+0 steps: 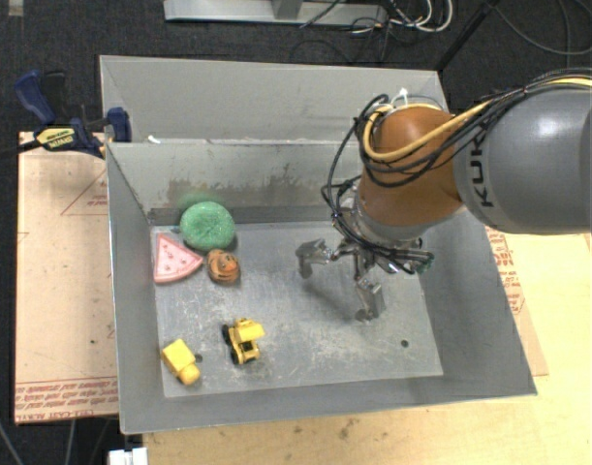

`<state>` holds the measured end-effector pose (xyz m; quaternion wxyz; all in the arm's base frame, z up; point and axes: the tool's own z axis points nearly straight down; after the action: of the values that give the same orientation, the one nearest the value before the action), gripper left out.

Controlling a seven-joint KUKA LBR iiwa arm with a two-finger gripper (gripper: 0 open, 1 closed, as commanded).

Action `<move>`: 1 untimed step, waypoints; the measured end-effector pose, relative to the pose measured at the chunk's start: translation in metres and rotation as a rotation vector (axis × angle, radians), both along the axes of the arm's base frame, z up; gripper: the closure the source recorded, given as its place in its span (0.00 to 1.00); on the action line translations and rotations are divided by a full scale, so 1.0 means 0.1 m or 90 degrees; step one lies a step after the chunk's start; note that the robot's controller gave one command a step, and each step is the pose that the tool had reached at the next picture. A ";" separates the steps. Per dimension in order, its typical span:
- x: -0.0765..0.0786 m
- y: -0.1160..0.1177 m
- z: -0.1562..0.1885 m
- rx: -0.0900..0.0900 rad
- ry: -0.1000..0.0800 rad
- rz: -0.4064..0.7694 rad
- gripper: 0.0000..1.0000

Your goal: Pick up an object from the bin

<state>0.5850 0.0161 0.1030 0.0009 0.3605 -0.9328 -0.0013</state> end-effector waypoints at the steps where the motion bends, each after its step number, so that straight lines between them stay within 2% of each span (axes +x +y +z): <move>1: -0.15 0.19 0.11 0.000 -0.001 -0.150 0.00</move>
Offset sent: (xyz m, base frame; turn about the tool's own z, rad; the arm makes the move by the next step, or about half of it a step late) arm -0.0177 0.0637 0.0194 -0.1648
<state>0.5704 0.0354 0.1142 0.0004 0.2481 -0.9687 -0.0009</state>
